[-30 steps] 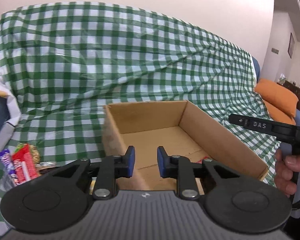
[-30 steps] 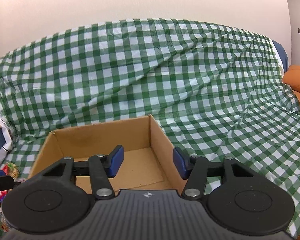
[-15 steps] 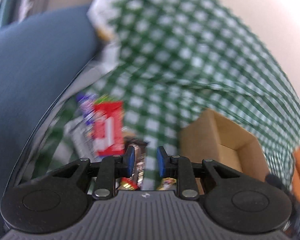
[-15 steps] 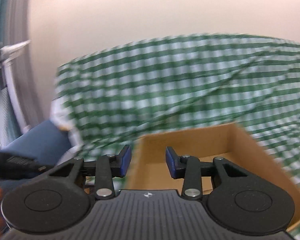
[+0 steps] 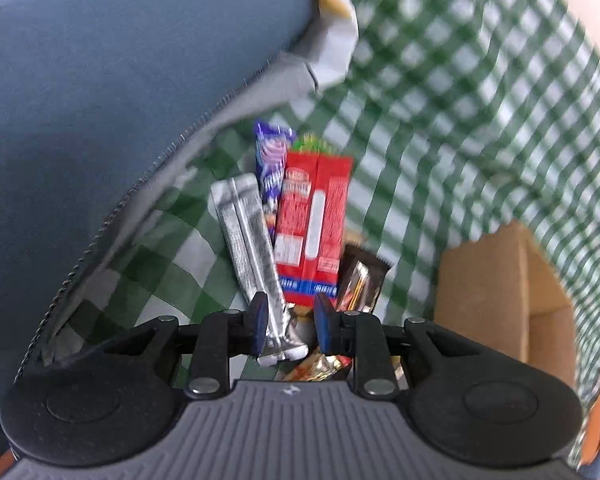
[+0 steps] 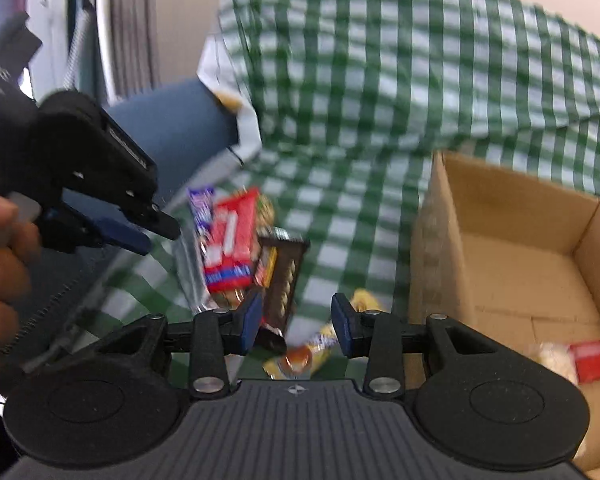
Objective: Organize snacks
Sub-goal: 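Move both tools back to the snack pile, then grasp the silver stick pack with the left tool while the right tool grasps the yellow cartoon bar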
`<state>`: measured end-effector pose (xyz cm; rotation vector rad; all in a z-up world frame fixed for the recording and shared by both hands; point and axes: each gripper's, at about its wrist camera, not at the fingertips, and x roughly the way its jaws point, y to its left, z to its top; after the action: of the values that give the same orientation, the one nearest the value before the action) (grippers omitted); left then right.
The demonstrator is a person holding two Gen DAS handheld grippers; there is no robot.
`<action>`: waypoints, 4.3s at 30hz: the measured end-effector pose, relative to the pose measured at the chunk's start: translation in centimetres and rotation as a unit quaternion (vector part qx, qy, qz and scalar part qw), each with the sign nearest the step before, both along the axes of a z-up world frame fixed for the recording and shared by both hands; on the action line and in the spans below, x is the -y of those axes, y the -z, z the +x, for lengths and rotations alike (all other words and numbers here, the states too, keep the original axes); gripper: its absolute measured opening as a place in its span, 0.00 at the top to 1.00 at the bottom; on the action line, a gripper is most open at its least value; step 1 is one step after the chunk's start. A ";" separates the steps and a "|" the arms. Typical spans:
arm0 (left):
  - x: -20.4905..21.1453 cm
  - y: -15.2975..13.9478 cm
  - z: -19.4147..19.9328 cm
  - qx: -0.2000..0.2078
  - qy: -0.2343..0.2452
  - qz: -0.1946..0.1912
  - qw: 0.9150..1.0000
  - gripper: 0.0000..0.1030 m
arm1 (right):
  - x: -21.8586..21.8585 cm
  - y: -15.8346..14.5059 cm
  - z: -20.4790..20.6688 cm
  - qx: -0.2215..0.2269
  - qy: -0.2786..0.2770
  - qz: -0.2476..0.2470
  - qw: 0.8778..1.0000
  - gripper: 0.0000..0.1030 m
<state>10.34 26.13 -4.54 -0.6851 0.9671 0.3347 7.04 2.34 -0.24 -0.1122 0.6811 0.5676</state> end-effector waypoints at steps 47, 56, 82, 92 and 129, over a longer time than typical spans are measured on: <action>1.8 2.3 0.5 -0.096 0.109 0.063 0.987 0.74 | 0.0 3.1 -0.1 -0.102 -0.087 -0.044 0.990 0.78; 2.6 1.2 -2.4 -0.075 0.127 0.047 0.988 0.73 | 2.0 2.1 -3.8 -0.136 -0.115 -0.060 0.982 0.77; 4.8 4.2 0.6 -0.135 0.106 0.093 0.981 0.62 | 1.0 5.1 -2.9 -0.177 -0.068 -0.061 0.980 0.57; 5.2 4.8 0.9 -0.141 0.115 0.105 0.978 0.62 | 1.5 4.9 -2.7 -0.169 -0.060 -0.052 0.982 0.74; 6.1 5.2 1.5 -0.152 0.150 0.133 0.968 0.69 | 1.3 5.4 -2.7 -0.153 -0.063 -0.069 0.984 0.80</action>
<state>11.83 20.08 -9.73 -0.2382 1.2718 0.2979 4.29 1.06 -5.63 -0.2008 1.0171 0.6670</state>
